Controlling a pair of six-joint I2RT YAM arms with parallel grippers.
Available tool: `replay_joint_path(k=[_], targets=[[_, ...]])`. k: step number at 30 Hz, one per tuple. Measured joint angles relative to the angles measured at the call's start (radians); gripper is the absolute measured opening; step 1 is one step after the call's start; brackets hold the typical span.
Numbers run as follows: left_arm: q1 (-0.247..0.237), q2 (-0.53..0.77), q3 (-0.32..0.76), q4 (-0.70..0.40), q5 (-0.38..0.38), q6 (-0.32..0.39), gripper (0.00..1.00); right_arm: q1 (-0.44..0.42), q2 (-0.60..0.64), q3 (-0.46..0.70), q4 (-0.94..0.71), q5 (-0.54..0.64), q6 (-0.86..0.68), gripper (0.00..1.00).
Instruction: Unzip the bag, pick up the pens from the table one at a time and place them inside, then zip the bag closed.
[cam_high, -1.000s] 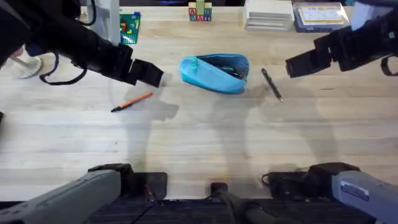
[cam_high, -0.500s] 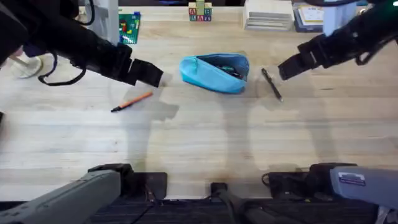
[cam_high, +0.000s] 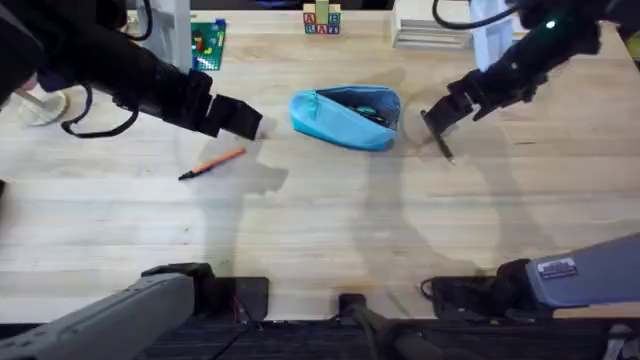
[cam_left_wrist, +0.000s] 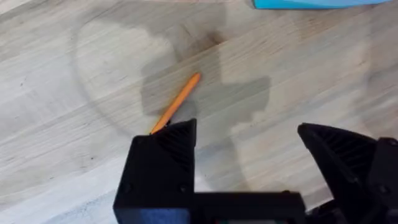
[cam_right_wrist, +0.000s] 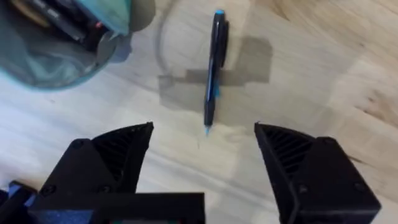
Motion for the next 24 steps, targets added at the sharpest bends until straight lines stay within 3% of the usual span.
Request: replay_joint_path(k=[10, 24], targets=[[0.000, 0.000, 0.000, 0.000, 0.000, -0.018, 0.996, 0.000, 0.099, 0.000, 0.101, 0.017, 0.055, 0.996], [0.000, 0.000, 0.000, 0.002, 0.000, -0.023, 0.995, 0.000, 0.104, -0.082, 0.189, 0.024, 0.140, 0.996]])
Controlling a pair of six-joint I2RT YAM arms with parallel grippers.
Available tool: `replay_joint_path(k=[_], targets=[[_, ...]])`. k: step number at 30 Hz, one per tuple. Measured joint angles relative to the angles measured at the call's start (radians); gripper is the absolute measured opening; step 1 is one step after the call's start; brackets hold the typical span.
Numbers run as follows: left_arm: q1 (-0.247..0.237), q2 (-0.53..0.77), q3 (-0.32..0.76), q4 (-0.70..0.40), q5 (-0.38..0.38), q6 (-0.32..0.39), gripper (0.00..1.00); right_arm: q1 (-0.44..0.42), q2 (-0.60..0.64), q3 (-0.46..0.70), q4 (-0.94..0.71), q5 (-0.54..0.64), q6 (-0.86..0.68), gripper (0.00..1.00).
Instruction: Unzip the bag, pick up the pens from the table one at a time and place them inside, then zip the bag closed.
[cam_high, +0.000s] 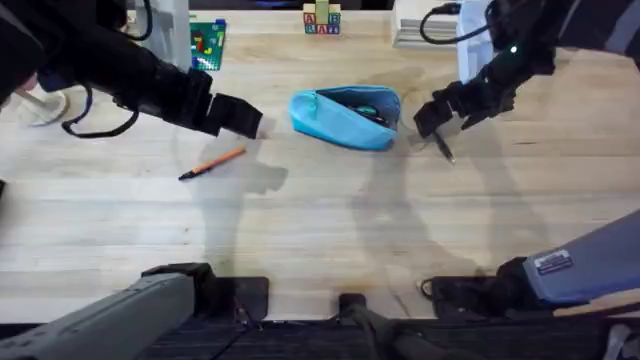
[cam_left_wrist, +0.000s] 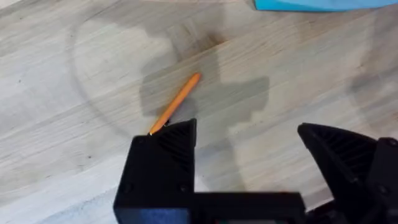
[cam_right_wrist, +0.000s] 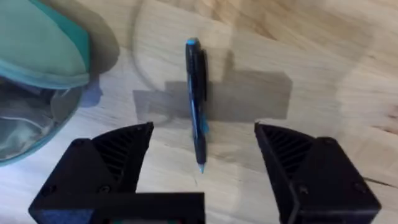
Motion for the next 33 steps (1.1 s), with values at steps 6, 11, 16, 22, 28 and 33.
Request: replay_joint_path(k=[6, 11, 16, 22, 28, 33], targets=[[0.000, 0.000, 0.000, 0.006, 0.000, 0.000, 0.996, 0.000, -0.001, -0.061, 0.051, 0.005, 0.000, 0.996], [0.000, 0.000, 0.000, 0.006, 0.000, 0.000, 0.995, 0.002, -0.014, -0.082, 0.081, 0.014, 0.001, 0.960], [0.000, 0.000, 0.000, 0.005, 0.000, 0.000, 0.995, 0.003, -0.014, -0.083, 0.086, 0.020, 0.001, 0.912], [0.000, 0.000, 0.000, 0.005, 0.000, 0.000, 0.995, 0.032, -0.014, -0.088, 0.090, 0.067, 0.004, 0.869], [0.000, 0.000, 0.000, 0.005, 0.000, 0.000, 0.995, 0.088, -0.014, -0.091, 0.097, 0.095, 0.002, 0.570], [0.000, 0.000, 0.000, 0.005, 0.000, 0.000, 0.995, 0.105, -0.014, -0.092, 0.098, 0.093, 0.011, 0.135]])
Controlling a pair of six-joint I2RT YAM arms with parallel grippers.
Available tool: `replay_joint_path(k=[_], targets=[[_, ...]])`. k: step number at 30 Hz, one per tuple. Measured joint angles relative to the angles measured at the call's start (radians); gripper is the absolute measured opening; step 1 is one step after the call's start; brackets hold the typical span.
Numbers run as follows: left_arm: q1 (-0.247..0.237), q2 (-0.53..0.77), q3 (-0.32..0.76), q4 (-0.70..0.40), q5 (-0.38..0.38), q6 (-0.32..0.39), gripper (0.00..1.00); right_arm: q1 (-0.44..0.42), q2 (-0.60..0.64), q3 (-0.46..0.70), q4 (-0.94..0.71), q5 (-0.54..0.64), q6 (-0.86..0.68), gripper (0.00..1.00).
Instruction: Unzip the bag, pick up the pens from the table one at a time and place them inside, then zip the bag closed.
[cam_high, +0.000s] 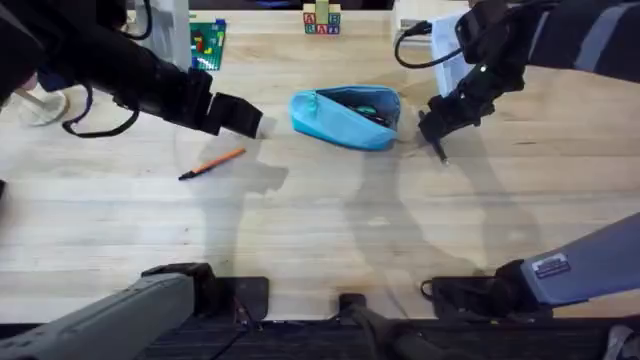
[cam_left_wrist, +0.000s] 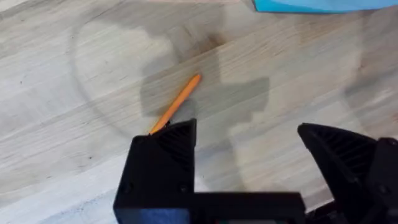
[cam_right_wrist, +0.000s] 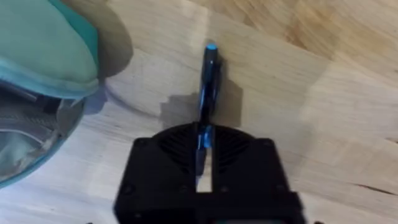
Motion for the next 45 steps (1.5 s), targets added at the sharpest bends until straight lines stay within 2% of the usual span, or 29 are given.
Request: replay_joint_path(k=[1, 3, 15, 23, 31, 32, 35, 45], targets=[[0.000, 0.000, 0.000, 0.000, 0.000, 0.000, 0.995, 0.000, 0.000, 0.000, -0.002, -0.001, 0.002, 0.080], [0.000, 0.000, 0.000, 0.000, 0.000, 0.000, 0.995, 0.000, 0.000, 0.000, -0.003, -0.005, 0.006, 0.043], [0.000, 0.000, 0.000, 0.000, 0.000, 0.000, 0.996, 0.000, 0.000, 0.001, -0.013, -0.008, 0.009, 0.033], [0.000, 0.000, 0.000, -0.001, 0.000, 0.000, 0.996, 0.000, -0.016, 0.051, -0.156, -0.008, 0.022, 0.031], [0.000, 0.000, -0.001, -0.001, 0.000, 0.000, 0.996, 0.000, -0.213, 0.144, -0.198, -0.008, 0.027, 0.033], [0.000, 0.000, -0.002, -0.001, 0.000, 0.000, 0.995, 0.000, -0.295, 0.149, -0.202, -0.008, 0.017, 0.033], [0.000, 0.000, -0.003, -0.001, 0.000, 0.000, 0.995, 0.000, -0.372, 0.149, -0.206, -0.008, 0.004, 0.033], [0.000, 0.000, -0.005, -0.001, 0.000, 0.000, 0.995, 0.016, -0.544, 0.149, -0.204, -0.009, -0.111, 0.033]])
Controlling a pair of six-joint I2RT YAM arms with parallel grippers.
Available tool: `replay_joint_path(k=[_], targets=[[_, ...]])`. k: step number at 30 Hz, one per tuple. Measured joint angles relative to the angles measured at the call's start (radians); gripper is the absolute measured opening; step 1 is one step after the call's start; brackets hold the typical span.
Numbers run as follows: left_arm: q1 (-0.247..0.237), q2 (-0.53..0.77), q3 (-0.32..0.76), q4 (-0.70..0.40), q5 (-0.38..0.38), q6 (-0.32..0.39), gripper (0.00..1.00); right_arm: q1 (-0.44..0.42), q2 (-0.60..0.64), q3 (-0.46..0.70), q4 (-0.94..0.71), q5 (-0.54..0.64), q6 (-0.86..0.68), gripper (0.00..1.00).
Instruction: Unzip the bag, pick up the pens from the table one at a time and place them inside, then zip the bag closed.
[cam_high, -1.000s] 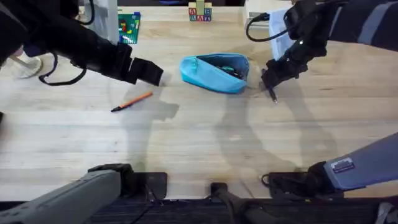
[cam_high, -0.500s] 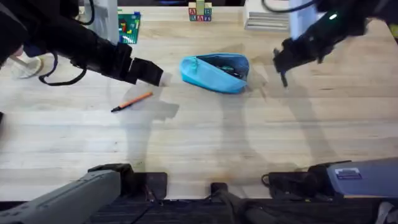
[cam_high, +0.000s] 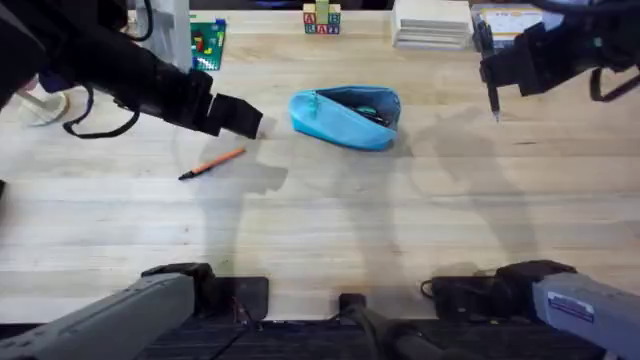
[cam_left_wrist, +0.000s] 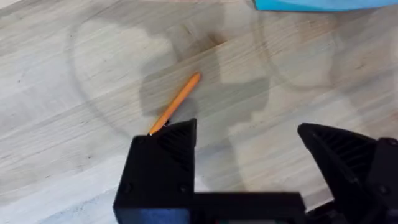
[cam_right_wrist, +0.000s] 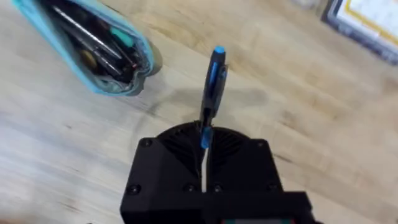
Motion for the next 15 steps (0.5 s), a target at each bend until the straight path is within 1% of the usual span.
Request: replay_joint_path(k=[5, 15], targets=[[0.000, 0.000, 0.000, 0.000, 0.000, 0.000, 0.996, 0.053, -0.032, 0.000, 0.016, 0.000, -0.089, 0.033], [0.000, 0.000, 0.000, 0.000, 0.000, 0.000, 0.995, 0.195, -0.032, 0.000, 0.100, 0.000, -0.237, 0.033]])
